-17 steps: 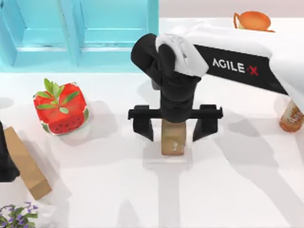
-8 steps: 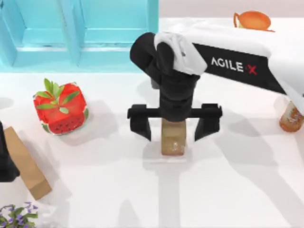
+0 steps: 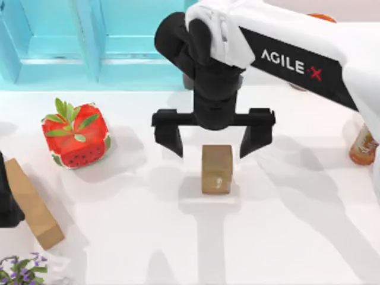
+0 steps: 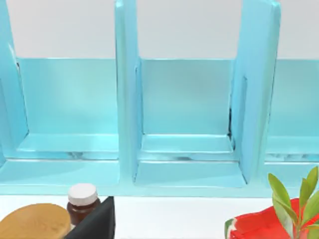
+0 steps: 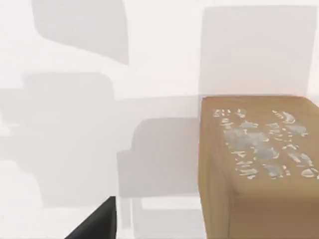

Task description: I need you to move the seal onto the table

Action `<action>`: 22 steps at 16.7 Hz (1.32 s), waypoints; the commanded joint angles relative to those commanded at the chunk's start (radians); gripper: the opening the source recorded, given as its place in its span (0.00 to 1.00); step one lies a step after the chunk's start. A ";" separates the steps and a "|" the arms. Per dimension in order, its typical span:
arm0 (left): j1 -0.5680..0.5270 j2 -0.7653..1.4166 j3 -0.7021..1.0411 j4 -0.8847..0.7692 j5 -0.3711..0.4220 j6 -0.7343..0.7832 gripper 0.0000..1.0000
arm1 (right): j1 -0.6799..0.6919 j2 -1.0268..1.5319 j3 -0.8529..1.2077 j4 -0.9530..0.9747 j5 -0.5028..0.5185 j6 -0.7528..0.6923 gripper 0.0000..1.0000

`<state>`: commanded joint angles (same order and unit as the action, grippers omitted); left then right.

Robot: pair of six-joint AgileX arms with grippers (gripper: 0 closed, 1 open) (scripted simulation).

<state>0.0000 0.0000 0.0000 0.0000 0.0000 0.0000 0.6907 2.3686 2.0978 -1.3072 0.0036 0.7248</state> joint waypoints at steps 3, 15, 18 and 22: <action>0.000 0.000 0.000 0.000 0.000 0.000 1.00 | 0.000 0.012 0.079 -0.068 0.000 0.000 1.00; 0.000 0.000 0.000 0.000 0.000 0.000 1.00 | 0.000 0.060 0.395 -0.340 0.002 -0.004 1.00; 0.000 0.000 0.000 0.000 0.000 0.000 1.00 | 0.001 0.073 0.476 -0.406 0.002 -0.004 1.00; 0.000 0.000 0.000 0.000 0.000 0.000 1.00 | -0.003 0.075 0.576 -0.496 0.002 -0.010 1.00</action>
<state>0.0000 0.0000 0.0000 0.0000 0.0000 0.0000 0.6878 2.4438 2.6743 -1.8030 0.0061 0.7148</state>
